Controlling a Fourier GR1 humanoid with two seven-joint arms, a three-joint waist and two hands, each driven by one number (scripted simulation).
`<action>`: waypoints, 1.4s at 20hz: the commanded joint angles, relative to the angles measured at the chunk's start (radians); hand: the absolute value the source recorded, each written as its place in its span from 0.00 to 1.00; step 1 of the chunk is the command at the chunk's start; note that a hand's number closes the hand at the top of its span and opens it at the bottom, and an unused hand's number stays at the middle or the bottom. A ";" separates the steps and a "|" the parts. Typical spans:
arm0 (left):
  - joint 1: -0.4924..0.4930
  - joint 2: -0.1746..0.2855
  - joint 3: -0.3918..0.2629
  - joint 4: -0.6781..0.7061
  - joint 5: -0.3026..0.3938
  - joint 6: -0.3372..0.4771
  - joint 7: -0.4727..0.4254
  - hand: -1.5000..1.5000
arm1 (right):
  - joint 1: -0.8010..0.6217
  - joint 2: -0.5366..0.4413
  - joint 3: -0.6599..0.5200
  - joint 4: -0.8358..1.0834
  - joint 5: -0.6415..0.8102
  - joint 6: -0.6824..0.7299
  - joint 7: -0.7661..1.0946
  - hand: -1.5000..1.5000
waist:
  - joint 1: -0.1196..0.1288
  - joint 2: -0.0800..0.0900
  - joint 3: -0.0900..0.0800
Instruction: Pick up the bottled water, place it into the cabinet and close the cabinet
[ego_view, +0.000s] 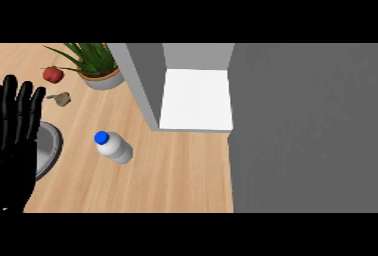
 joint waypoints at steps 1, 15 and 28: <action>0.030 -0.053 -0.050 -0.004 -0.066 0.043 -0.043 0.00 | -0.008 -0.014 0.009 -0.009 0.023 0.011 0.003 0.00 | -0.011 0.017 0.032; 0.146 -0.110 -0.376 0.045 0.050 0.563 0.213 0.00 | 0.229 0.009 -0.013 -0.146 -0.429 0.112 0.255 0.00 | -0.017 0.016 0.032; 0.334 -0.070 -0.452 -0.034 0.050 0.574 0.114 0.00 | 0.438 0.026 -0.010 -0.166 -0.421 0.263 0.094 0.00 | -0.014 0.016 0.032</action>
